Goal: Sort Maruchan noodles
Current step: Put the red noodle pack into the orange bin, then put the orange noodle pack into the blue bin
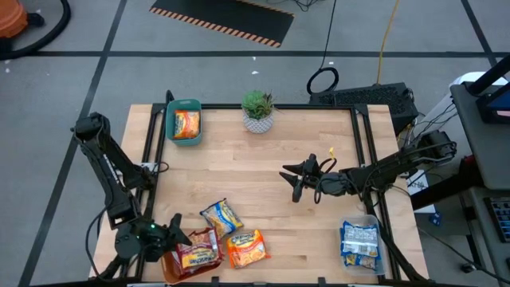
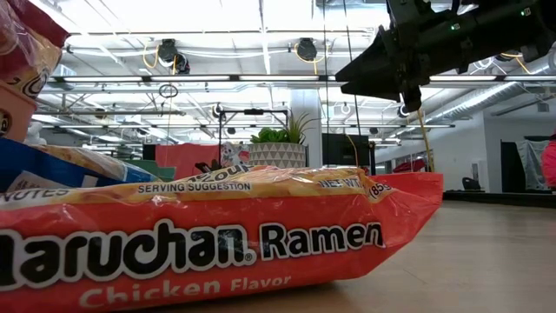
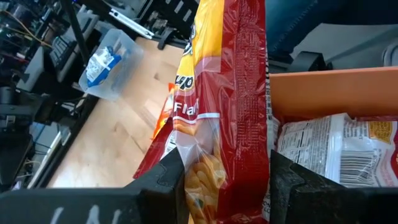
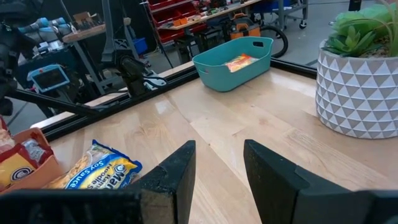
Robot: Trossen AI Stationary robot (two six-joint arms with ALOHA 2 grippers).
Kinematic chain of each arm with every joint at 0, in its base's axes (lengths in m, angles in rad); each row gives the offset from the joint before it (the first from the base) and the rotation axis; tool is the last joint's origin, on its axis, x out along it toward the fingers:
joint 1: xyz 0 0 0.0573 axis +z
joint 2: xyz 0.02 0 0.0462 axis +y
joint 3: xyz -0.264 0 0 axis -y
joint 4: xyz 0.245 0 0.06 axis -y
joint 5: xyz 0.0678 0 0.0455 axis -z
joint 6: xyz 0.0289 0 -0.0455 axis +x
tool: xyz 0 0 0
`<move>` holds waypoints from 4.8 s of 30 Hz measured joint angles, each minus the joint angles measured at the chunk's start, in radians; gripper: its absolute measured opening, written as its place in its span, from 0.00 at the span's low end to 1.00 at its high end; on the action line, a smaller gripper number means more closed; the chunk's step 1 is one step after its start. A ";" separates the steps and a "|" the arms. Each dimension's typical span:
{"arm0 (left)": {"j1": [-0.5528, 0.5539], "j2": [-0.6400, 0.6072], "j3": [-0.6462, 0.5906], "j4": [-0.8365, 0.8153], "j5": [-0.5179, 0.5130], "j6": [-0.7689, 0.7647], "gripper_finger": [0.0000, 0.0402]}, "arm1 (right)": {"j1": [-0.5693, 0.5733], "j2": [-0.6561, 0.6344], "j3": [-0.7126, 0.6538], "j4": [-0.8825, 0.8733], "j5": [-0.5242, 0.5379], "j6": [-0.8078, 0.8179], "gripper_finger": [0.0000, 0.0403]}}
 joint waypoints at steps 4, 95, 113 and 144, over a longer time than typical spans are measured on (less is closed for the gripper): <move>-0.005 0.000 0.000 0.000 -0.014 -0.015 0.32 | 0.000 0.000 0.000 -0.003 -0.007 0.003 0.32; 0.456 -0.455 0.000 -0.085 -0.328 -0.245 0.21 | 0.053 0.525 0.569 -0.508 -0.722 0.289 0.60; 0.456 -0.455 0.000 -0.084 -0.328 -0.221 0.21 | 0.032 0.694 0.563 -0.264 -0.944 0.324 0.60; 0.456 -0.455 0.000 -0.087 -0.337 -0.231 0.21 | -0.021 0.641 0.561 -0.202 -1.025 0.114 0.00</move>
